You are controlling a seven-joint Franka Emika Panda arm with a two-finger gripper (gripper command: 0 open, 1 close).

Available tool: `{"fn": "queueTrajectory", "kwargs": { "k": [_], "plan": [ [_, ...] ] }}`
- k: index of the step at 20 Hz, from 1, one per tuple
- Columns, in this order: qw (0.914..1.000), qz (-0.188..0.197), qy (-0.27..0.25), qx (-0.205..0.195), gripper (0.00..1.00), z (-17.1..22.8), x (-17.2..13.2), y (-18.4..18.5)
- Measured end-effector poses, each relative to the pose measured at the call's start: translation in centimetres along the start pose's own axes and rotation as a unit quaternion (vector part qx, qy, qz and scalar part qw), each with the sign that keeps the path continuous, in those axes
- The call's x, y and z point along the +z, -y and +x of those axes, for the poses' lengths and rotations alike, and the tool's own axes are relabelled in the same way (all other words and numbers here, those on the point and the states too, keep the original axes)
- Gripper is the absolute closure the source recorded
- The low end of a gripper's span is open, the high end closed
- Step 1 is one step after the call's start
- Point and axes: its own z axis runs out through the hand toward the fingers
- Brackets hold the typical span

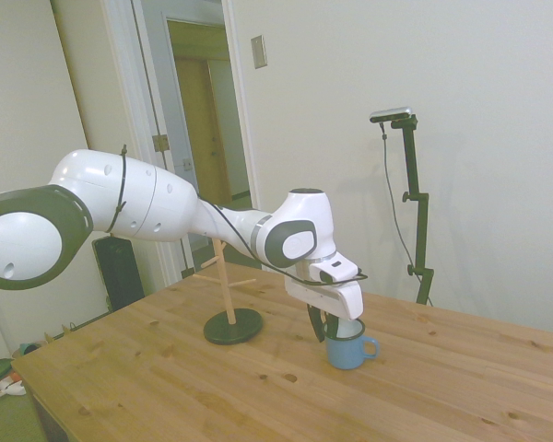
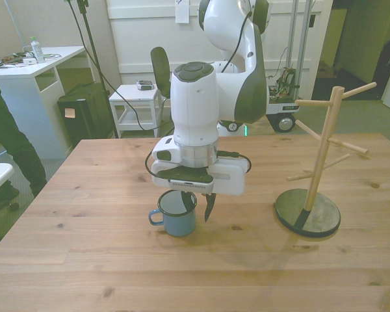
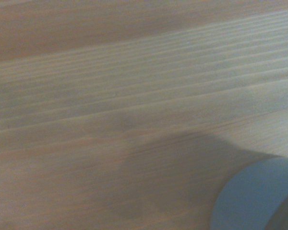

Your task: Hang the mug

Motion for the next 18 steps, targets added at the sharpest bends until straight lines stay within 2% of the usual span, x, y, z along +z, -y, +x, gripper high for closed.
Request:
{"fn": "queueTrajectory", "kwargs": {
  "k": [3, 14, 18],
  "plan": [
    [0.9998, -0.018, 0.003, -0.012, 1.00, -0.1, 0.3, -0.4],
    [0.9991, -0.024, 0.000, -0.034, 1.00, -0.2, 0.1, -0.6],
    [0.9982, -0.023, 0.000, -0.056, 1.00, -2.0, -1.9, -1.4]
  ]
}}
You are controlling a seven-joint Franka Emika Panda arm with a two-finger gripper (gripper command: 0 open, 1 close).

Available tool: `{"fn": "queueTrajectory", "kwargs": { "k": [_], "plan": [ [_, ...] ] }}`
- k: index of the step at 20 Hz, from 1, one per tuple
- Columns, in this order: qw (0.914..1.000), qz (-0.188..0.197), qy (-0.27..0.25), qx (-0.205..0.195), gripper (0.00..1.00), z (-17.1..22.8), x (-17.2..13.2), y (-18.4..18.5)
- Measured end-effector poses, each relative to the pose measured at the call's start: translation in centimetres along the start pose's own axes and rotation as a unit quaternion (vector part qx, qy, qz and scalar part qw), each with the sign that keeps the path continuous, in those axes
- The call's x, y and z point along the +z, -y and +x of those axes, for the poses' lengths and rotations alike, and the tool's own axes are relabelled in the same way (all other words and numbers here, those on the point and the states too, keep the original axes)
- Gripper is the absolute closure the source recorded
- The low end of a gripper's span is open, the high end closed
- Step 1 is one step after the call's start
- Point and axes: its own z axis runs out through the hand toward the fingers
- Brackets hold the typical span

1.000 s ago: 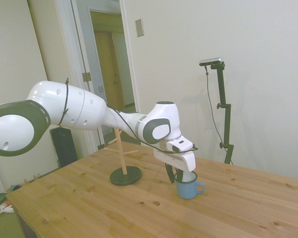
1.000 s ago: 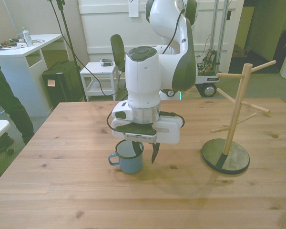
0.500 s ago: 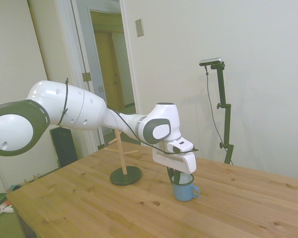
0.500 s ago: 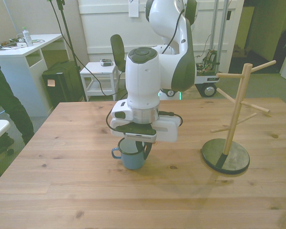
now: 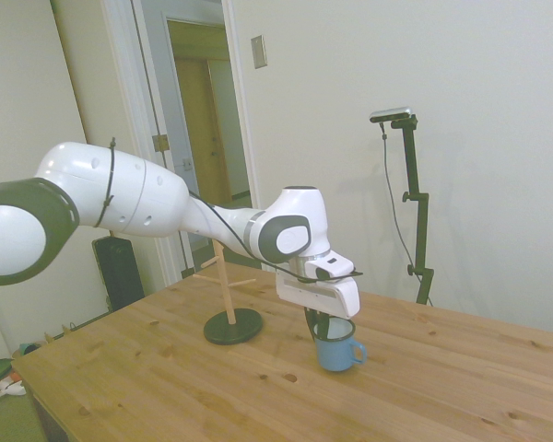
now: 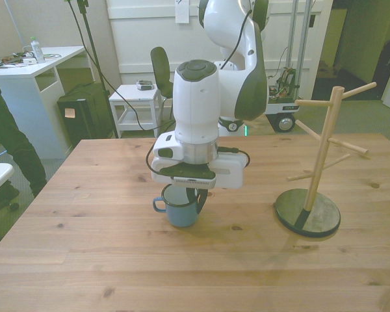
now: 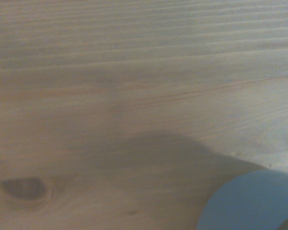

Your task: Hang the mug

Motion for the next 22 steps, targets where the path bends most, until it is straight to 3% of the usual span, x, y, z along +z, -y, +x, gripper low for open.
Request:
{"fn": "queueTrajectory", "kwargs": {
  "k": [7, 14, 22],
  "plan": [
    [0.9974, -0.010, -0.007, -0.071, 1.00, -9.7, -5.1, -2.1],
    [0.9880, -0.022, -0.017, -0.152, 1.00, -21.4, -6.6, -3.2],
    [0.9762, -0.024, -0.047, -0.211, 1.00, -30.1, -10.0, -1.9]
  ]
}}
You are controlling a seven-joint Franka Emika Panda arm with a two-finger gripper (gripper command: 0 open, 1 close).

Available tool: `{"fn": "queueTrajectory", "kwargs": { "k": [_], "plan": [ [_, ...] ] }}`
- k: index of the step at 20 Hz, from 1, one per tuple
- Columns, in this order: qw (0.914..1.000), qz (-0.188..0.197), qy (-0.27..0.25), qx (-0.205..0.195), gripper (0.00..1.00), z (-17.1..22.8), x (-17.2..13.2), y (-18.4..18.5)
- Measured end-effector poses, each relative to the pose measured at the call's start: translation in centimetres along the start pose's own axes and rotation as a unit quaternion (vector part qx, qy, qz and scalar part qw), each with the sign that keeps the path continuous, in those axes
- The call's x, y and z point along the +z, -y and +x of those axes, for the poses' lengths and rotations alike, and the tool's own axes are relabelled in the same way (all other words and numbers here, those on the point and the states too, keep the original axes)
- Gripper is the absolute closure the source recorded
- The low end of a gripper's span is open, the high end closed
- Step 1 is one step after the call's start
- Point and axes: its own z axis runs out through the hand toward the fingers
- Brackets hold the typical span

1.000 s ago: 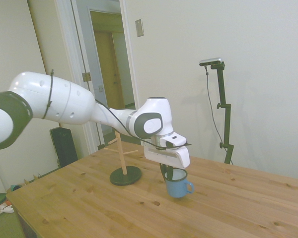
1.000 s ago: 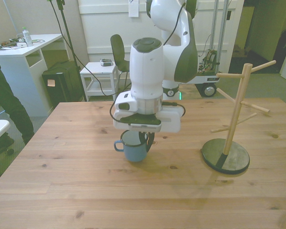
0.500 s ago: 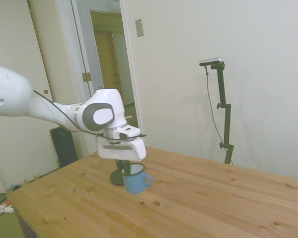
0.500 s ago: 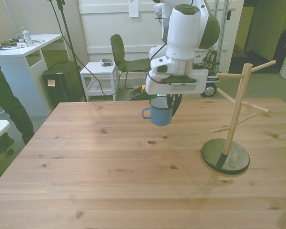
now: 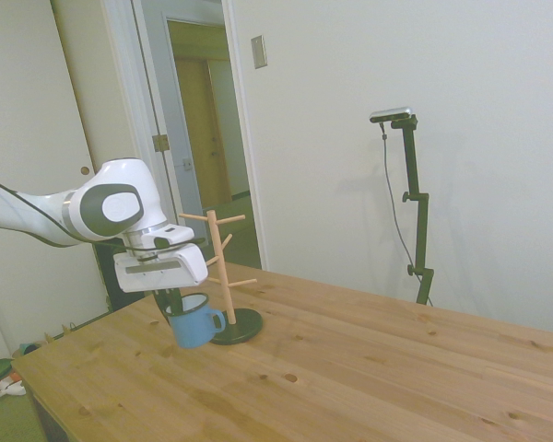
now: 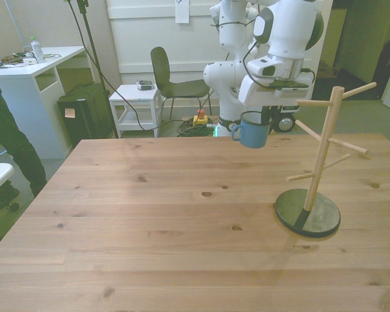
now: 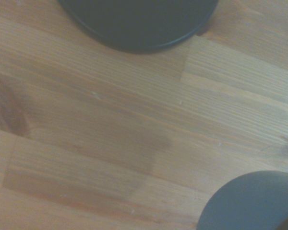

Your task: Hang the mug

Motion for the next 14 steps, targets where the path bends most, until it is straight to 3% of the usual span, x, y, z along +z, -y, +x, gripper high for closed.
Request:
{"fn": "queueTrajectory", "kwargs": {
  "k": [14],
  "plan": [
    [0.9994, 0.002, -0.015, -0.030, 1.00, -1.0, -6.7, 4.7]
  ]
}}
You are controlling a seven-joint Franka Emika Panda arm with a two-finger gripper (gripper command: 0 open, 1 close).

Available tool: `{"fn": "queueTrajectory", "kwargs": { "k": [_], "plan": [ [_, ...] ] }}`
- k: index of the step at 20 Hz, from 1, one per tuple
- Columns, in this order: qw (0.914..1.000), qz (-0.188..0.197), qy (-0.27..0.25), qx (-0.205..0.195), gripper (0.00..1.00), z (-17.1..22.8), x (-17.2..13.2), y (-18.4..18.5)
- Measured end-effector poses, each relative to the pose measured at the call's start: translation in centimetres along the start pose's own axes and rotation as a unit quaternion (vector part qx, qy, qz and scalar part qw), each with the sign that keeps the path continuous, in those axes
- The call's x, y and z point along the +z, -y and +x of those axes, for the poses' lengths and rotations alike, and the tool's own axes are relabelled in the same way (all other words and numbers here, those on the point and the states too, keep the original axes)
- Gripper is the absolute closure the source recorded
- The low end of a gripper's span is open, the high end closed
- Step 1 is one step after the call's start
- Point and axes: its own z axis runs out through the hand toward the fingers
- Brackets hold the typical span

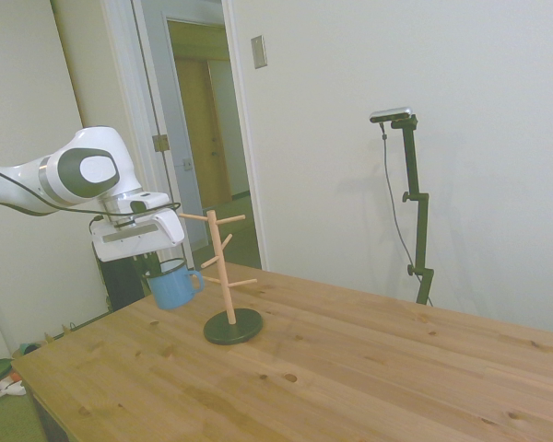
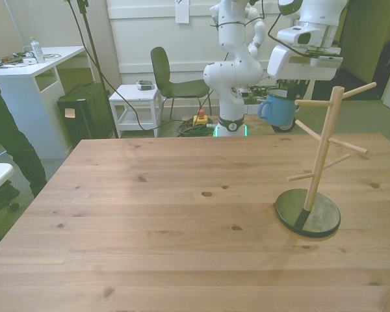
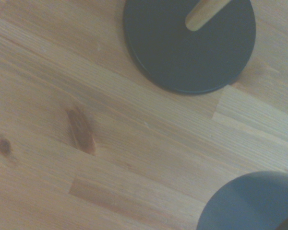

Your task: Hang the mug

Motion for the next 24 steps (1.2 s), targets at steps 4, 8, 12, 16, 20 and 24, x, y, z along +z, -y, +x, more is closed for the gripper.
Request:
{"fn": "queueTrajectory", "kwargs": {
  "k": [4, 8, 12, 16, 20, 24],
  "plan": [
    [1.0000, 0.006, 0.001, 0.003, 1.00, 1.3, -0.6, 1.2],
    [0.9999, 0.009, 0.004, 0.003, 1.00, 2.2, -1.0, 2.1],
    [0.9999, 0.012, 0.003, 0.004, 1.00, 2.7, -1.9, 2.6],
    [0.9999, 0.015, 0.004, 0.005, 1.00, 3.3, -2.1, 3.3],
    [0.9998, 0.017, 0.007, 0.007, 1.00, 4.0, -2.1, 3.6],
    [0.9998, 0.016, 0.011, 0.010, 1.00, 4.7, -2.1, 3.6]
  ]
}}
